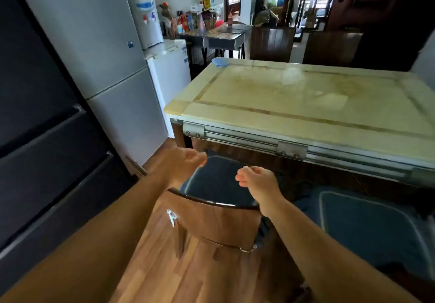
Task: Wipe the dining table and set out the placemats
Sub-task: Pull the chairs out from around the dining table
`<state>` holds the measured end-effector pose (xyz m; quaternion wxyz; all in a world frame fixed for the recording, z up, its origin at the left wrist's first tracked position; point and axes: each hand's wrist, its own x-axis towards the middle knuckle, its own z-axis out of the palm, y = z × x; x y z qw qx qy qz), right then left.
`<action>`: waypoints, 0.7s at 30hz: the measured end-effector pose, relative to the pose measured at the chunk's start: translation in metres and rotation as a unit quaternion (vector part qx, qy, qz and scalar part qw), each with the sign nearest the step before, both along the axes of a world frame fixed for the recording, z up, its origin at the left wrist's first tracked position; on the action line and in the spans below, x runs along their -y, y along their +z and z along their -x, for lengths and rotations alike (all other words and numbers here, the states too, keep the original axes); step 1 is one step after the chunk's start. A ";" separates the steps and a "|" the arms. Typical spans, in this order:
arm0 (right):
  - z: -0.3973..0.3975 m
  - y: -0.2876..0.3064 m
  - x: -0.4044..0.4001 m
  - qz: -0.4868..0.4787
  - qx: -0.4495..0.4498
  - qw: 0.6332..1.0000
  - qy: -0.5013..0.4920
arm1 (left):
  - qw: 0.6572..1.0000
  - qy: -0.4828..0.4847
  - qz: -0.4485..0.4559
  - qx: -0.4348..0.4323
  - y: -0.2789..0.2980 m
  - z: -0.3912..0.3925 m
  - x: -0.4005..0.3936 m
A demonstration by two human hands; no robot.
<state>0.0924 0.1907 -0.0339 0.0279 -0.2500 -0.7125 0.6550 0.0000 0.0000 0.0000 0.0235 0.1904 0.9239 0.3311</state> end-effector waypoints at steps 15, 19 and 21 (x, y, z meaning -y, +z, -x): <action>-0.035 -0.041 0.033 -0.007 -0.046 0.962 -0.268 | 0.977 -0.040 0.160 -0.136 -0.043 0.030 0.099; -0.038 -0.048 0.045 -0.016 -0.081 0.945 -0.316 | 0.978 0.057 0.161 -0.123 -0.049 0.047 0.117; -0.035 -0.050 0.048 -0.024 -0.069 0.934 -0.350 | 0.979 0.118 0.147 -0.072 -0.056 0.055 0.123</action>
